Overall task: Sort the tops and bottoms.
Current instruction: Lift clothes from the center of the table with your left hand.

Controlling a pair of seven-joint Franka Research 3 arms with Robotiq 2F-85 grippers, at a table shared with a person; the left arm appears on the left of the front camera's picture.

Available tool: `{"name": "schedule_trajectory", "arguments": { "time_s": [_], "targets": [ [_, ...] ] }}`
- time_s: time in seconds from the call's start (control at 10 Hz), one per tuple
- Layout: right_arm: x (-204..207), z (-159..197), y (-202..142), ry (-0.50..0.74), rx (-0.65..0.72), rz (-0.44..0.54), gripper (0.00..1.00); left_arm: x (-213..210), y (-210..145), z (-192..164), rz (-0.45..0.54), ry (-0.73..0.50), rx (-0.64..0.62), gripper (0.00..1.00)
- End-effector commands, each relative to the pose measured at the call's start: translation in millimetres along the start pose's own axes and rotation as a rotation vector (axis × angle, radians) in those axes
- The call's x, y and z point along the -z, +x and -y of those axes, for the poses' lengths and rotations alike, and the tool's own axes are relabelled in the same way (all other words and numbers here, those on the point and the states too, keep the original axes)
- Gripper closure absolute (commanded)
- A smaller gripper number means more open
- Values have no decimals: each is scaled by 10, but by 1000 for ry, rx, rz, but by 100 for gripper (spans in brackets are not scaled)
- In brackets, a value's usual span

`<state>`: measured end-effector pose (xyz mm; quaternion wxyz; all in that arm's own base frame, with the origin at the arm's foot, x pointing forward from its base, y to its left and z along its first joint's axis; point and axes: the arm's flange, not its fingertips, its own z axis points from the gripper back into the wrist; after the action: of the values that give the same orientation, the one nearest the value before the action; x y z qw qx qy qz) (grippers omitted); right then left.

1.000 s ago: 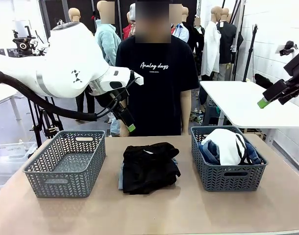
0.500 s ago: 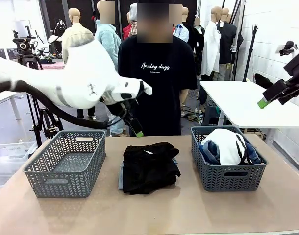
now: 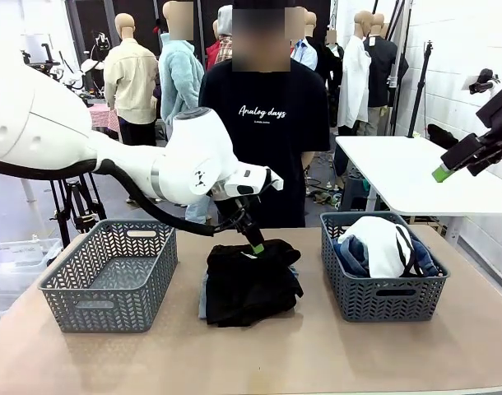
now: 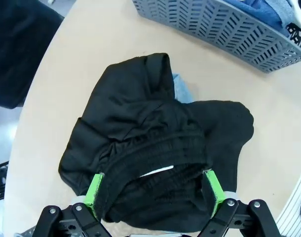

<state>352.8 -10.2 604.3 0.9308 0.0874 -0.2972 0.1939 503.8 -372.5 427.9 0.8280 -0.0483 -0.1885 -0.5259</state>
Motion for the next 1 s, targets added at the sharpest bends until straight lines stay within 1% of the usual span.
{"name": "schedule_trajectory", "arguments": {
  "time_s": [0.0,0.1,0.2,0.3,0.5,0.7,0.8,0.9],
  "targets": [
    [6,-4,-3,-7,5,-12,0,32,4,71,9,24,-26,0],
    [6,-4,-3,-7,5,-12,0,89,-25,132,4,6,-86,0],
    [6,-4,-3,-7,5,-12,0,108,-45,174,-11,36,-101,0],
    [6,-4,-3,-7,5,-12,0,105,-44,198,-40,33,-119,0],
    [6,-4,-3,-7,5,-12,0,91,-26,264,-31,43,-127,0],
    [6,-4,-3,-7,5,-12,0,218,-28,277,-59,22,-129,0],
    [6,-4,-3,-7,5,-12,0,288,-10,263,-85,8,-103,0],
    [6,-4,-3,-7,5,-12,0,334,10,248,-89,14,-96,0]
  ]
}}
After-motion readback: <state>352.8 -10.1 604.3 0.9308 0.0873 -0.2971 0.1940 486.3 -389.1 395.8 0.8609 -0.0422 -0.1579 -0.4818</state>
